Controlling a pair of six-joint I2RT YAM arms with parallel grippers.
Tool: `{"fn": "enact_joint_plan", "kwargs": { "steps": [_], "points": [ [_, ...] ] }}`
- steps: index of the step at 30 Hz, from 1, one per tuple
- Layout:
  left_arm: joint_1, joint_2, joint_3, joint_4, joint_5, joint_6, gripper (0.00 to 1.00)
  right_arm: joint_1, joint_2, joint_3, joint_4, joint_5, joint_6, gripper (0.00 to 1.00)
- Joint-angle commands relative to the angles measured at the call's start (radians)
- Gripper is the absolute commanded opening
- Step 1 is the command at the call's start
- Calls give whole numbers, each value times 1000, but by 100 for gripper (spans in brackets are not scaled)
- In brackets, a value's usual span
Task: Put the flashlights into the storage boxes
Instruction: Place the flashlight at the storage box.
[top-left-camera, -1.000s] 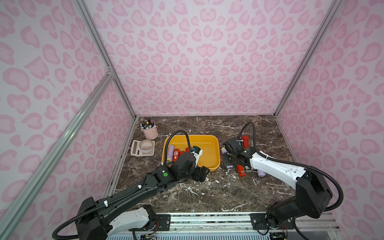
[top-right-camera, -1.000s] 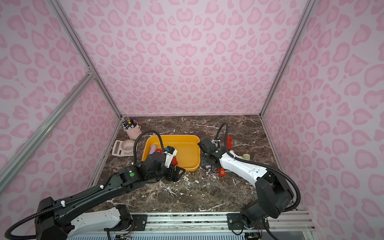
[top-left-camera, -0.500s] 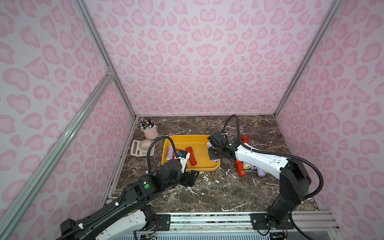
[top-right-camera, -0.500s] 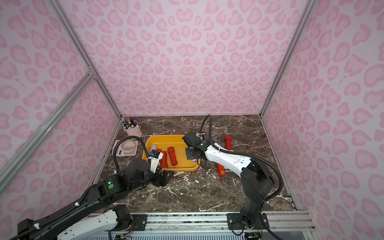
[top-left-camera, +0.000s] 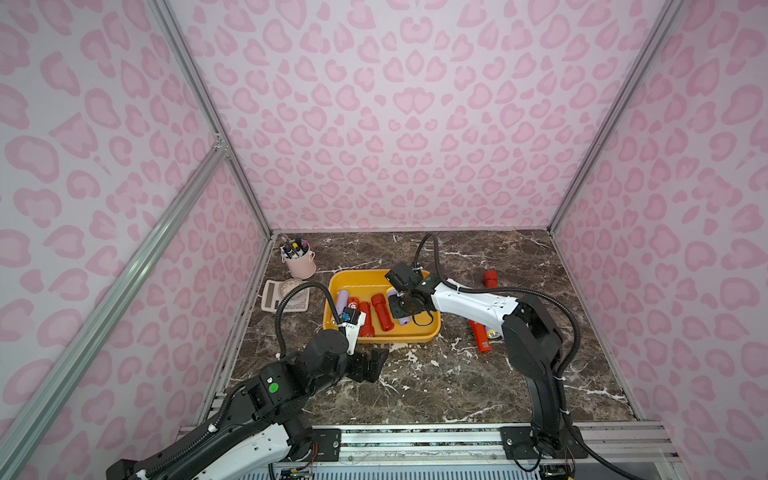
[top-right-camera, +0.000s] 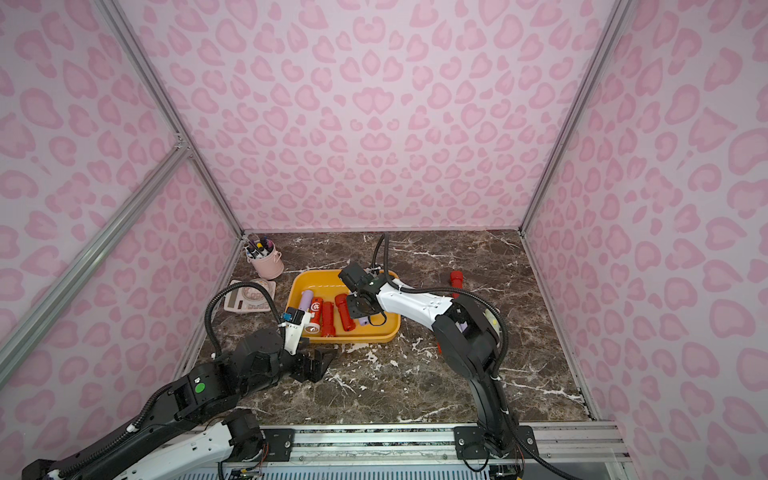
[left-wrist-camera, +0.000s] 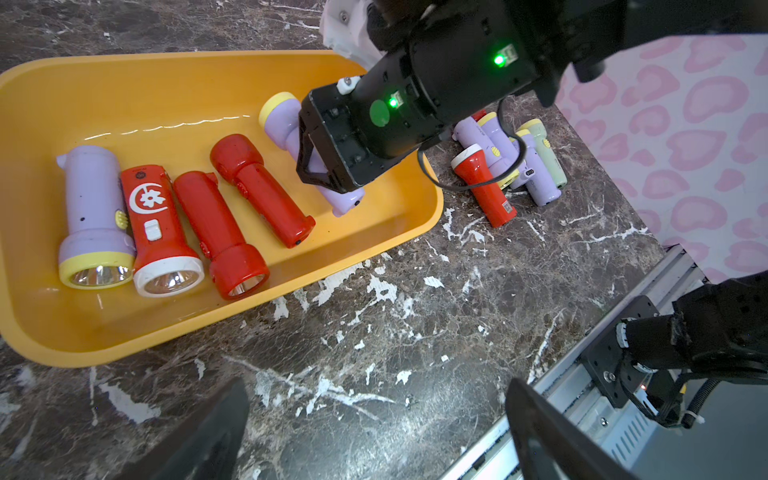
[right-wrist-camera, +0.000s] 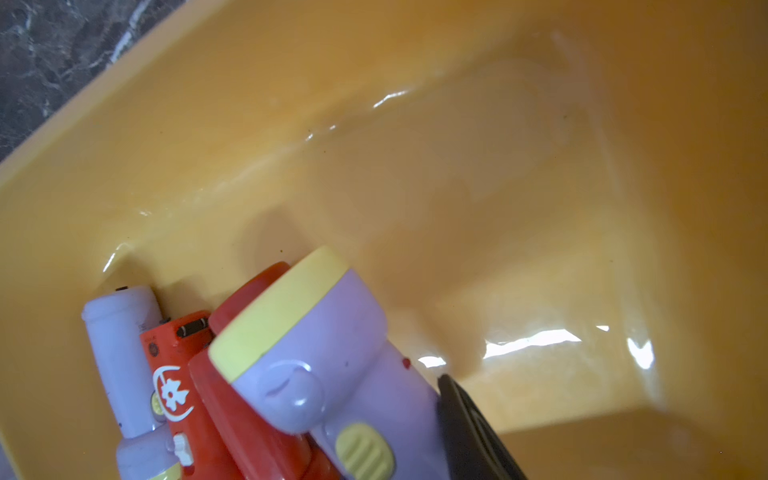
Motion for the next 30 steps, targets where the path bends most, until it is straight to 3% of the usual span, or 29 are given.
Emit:
{"fn": "enact_joint_plan", "kwargs": {
  "steps": [1, 9, 16, 21, 30],
  "points": [
    [-1, 4, -1, -7, -11, -6, 98, 1, 39, 18, -5, -7, 12, 37],
    [0, 30, 1, -1, 11, 2, 98, -3, 84, 32, 1, -15, 16, 41],
    [0, 59, 11, 0, 21, 2, 98, -8, 46, 1, 20, -7, 10, 59],
    [0, 81, 21, 10, 26, -1, 98, -7, -35, -30, 13, 22, -5, 67],
    [-1, 190, 36, 106, 122, 4, 98, -60, -291, -213, -17, 111, -41, 68]
  ]
}}
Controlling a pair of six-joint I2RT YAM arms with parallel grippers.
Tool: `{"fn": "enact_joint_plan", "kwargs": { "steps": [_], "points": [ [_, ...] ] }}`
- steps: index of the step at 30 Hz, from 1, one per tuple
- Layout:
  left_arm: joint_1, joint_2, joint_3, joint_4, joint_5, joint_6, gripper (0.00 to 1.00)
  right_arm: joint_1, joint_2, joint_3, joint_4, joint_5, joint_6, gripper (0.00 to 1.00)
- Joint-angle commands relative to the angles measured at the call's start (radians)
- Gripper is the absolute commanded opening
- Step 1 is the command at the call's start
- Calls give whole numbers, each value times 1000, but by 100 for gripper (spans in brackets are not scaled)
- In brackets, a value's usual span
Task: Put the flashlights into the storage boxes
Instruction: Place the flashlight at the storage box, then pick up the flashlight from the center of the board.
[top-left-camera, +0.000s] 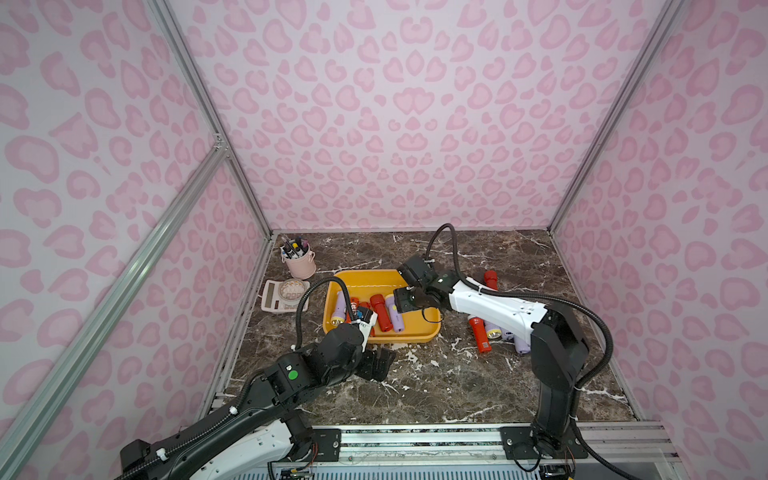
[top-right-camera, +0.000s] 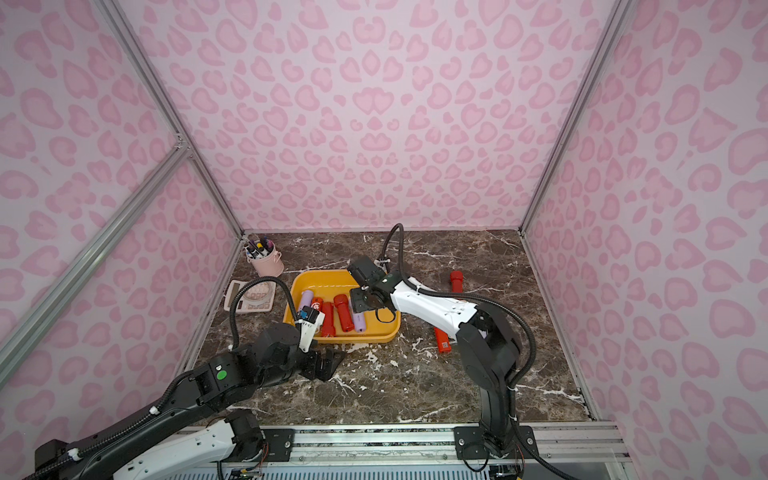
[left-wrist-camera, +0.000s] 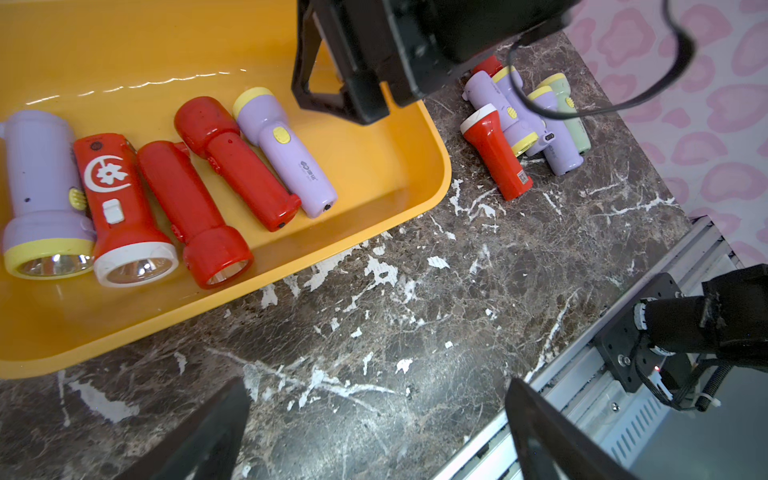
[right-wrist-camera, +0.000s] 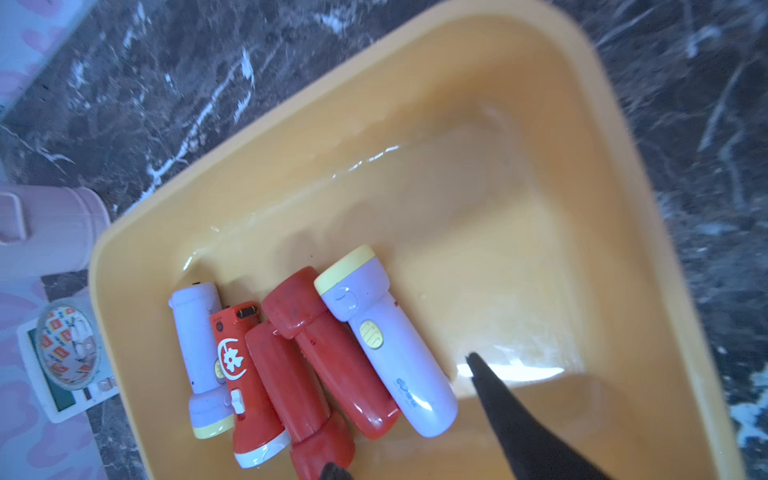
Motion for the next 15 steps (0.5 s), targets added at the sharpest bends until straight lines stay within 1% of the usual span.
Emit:
{"fn": "enact_joint_plan", "kwargs": {
  "steps": [1, 7, 9, 15],
  "points": [
    [-1, 46, 18, 94, 79, 5, 98, -28, -73, -98, -24, 59, -18, 68],
    [-2, 150, 42, 206, 152, 10, 98, -120, -260, -369, 11, 77, 2, 67],
    [-5, 195, 56, 238, 178, 12, 98, -148, -315, -450, 24, 75, 6, 65],
    [-39, 332, 126, 295, 201, 13, 98, -237, -449, -629, 57, 70, 10, 61]
  ]
}}
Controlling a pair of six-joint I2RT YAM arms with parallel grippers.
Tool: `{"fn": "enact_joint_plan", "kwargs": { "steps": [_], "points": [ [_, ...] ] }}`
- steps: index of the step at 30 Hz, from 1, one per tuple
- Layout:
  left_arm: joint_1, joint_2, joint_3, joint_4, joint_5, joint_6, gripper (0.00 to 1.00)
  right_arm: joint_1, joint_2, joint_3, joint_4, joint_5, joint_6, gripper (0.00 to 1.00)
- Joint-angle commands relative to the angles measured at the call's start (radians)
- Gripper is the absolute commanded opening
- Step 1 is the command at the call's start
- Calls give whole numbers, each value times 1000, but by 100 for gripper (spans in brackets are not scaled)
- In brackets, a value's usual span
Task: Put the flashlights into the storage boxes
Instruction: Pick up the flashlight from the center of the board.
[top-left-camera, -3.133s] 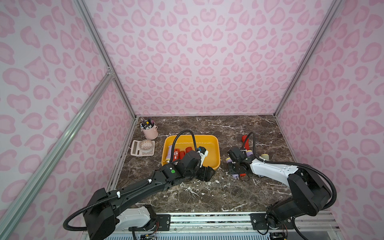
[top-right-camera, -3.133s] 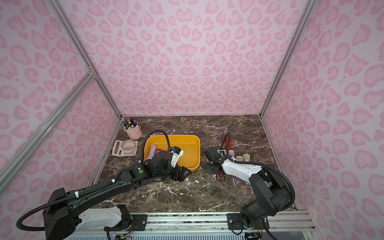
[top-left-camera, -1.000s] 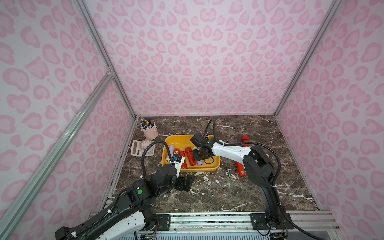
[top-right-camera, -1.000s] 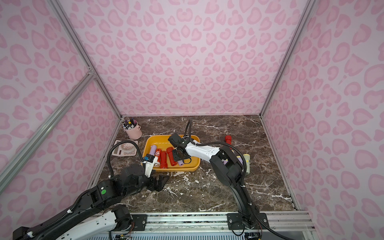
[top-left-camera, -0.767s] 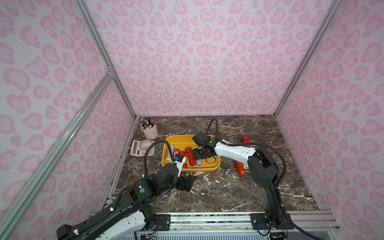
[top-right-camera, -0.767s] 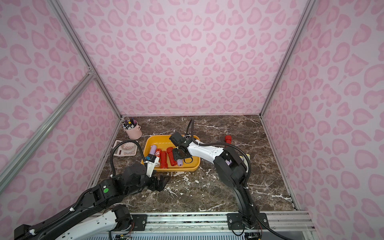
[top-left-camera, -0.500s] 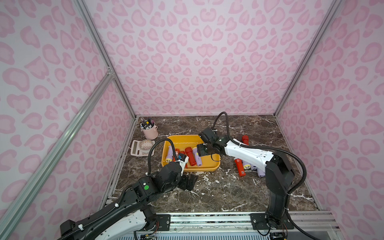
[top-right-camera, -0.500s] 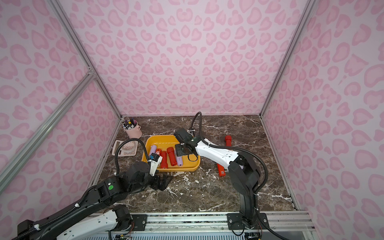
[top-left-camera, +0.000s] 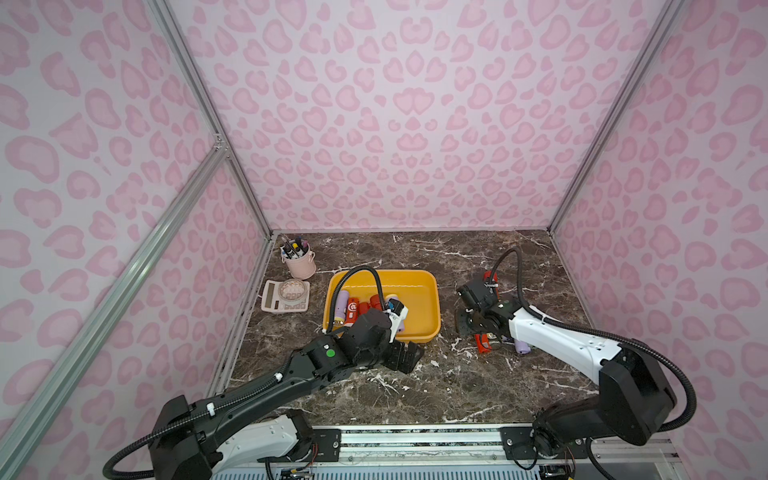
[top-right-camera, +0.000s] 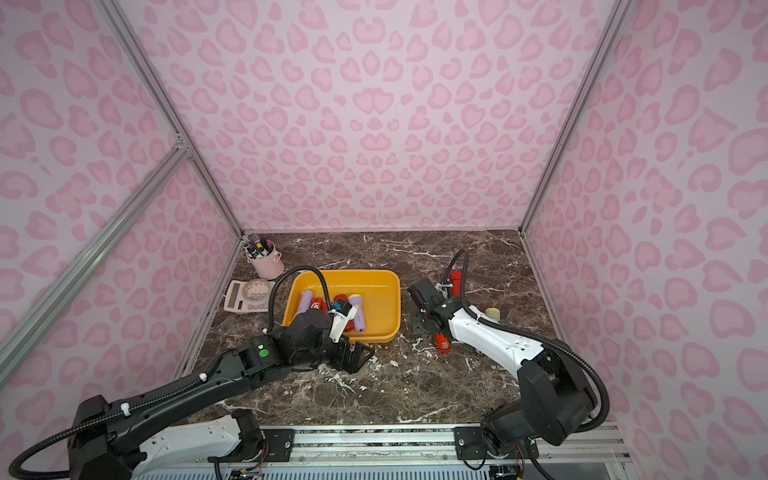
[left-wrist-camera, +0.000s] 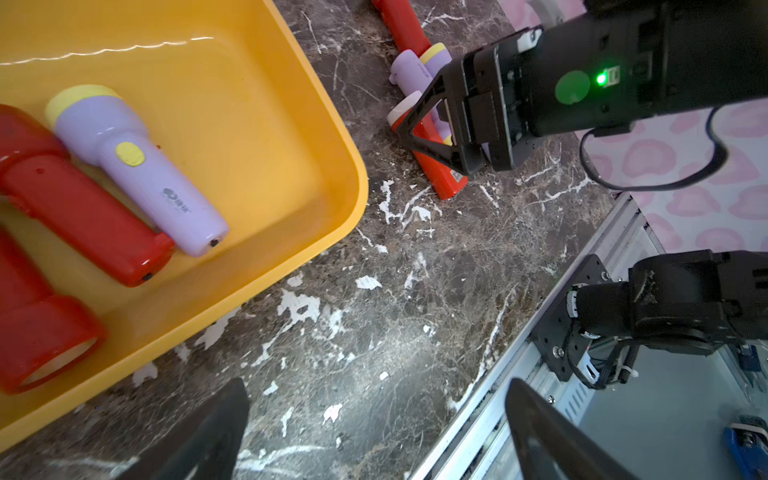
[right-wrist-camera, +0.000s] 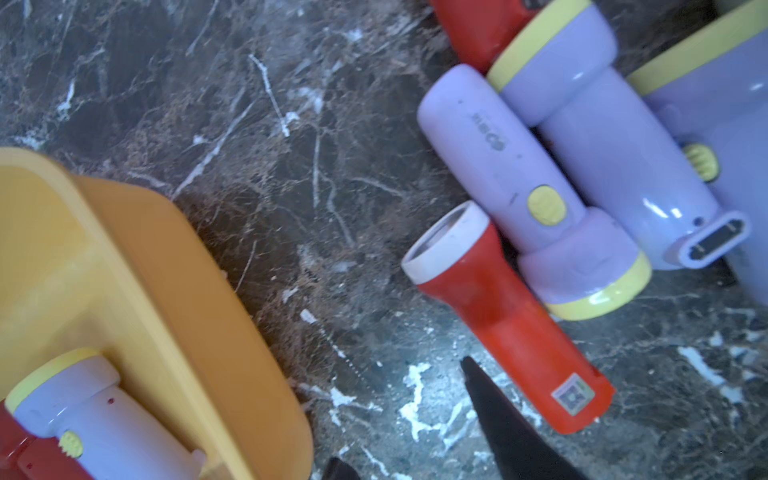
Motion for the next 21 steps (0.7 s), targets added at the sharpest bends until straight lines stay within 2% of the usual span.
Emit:
{"fn": "enact_joint_plan", "kwargs": {
  "steps": [1, 9, 21],
  "points": [
    [-18, 53, 50, 76, 31, 9, 98, -32, -48, -66, 42, 7, 4, 61],
    [-42, 137, 106, 86, 29, 8, 98, -69, -89, -148, 70, -23, -4, 61],
    [-45, 145, 117, 71, 11, 9, 98, -79, -27, -184, 129, -50, -4, 59]
  ]
}}
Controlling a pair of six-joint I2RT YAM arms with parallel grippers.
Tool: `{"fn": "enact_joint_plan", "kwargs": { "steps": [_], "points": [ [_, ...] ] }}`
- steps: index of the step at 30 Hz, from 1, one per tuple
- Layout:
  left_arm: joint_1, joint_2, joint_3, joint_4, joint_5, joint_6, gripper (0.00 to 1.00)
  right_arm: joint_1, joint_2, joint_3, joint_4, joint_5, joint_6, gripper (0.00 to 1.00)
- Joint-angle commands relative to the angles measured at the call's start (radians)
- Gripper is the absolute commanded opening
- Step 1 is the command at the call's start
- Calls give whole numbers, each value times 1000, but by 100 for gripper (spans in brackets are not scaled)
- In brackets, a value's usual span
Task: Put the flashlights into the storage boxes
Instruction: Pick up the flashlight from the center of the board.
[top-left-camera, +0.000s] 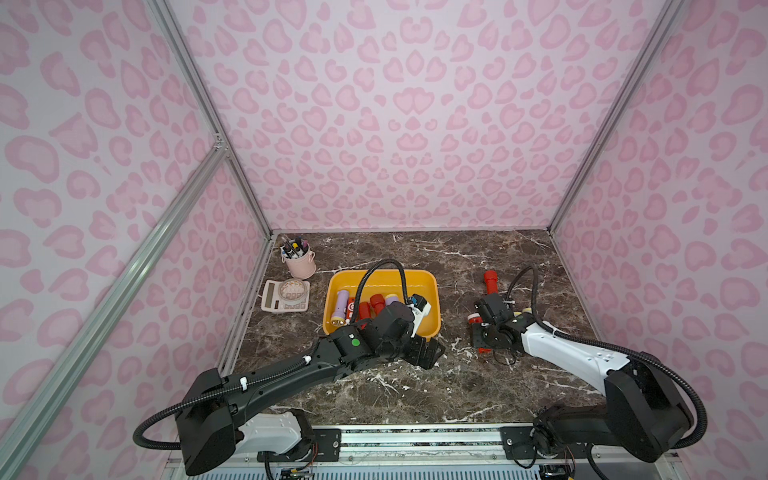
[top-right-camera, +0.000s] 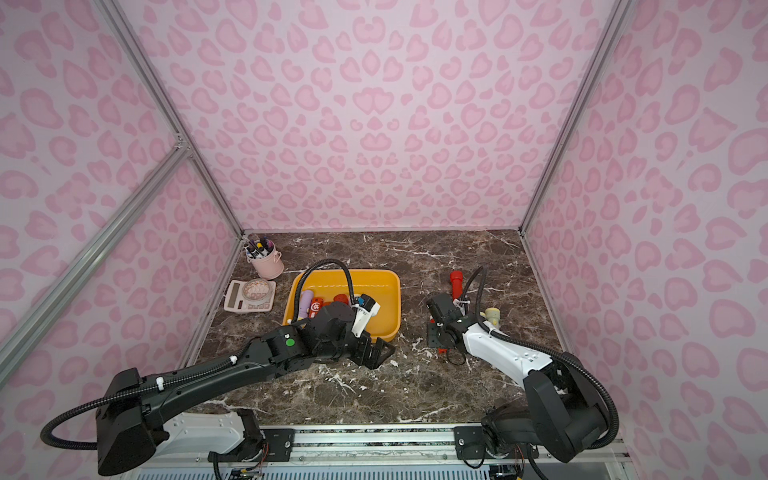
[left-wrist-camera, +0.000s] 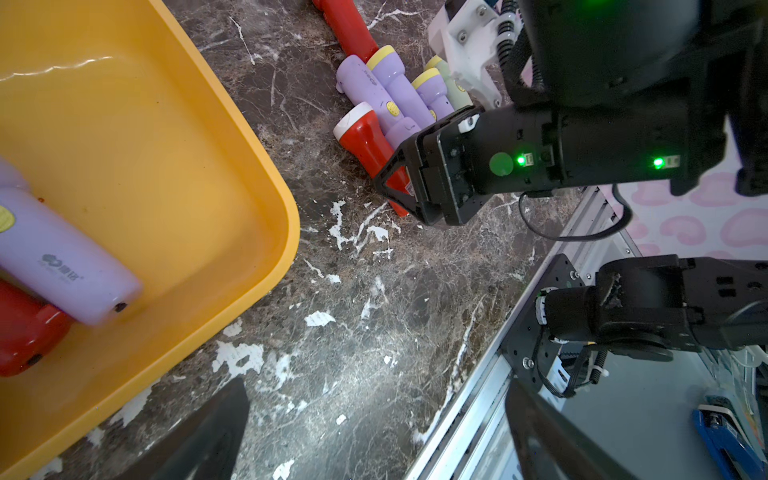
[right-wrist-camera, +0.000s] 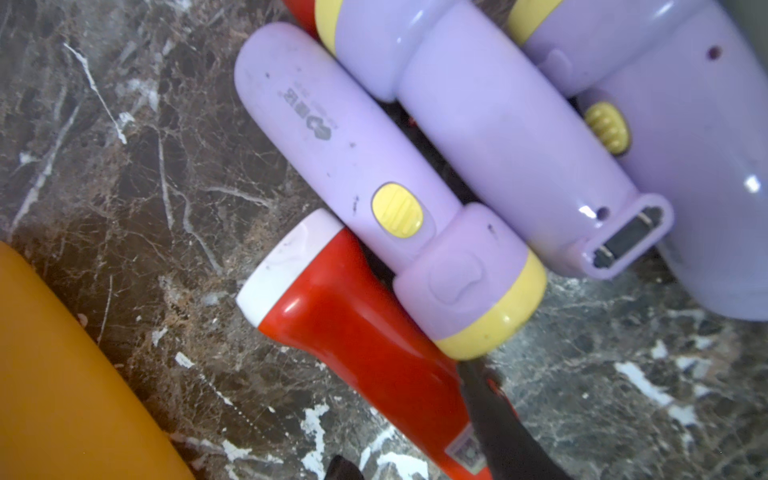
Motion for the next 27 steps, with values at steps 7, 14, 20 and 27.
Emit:
{"fn": "enact_joint_plan", "kwargs": {
  "steps": [7, 14, 20, 27],
  "points": [
    [1, -11, 7, 4, -25, 18, 98, -6, 68, 7, 45, -8, -3, 58],
    [2, -26, -2, -5, -38, 28, 98, -7, 127, 31, 46, -3, -3, 51],
    [2, -33, -3, -25, -58, 42, 98, -6, 159, 48, 45, -5, 3, 43],
    [3, -56, -12, -32, -76, 51, 98, 35, 108, 112, -38, 29, 15, 41]
  ]
}}
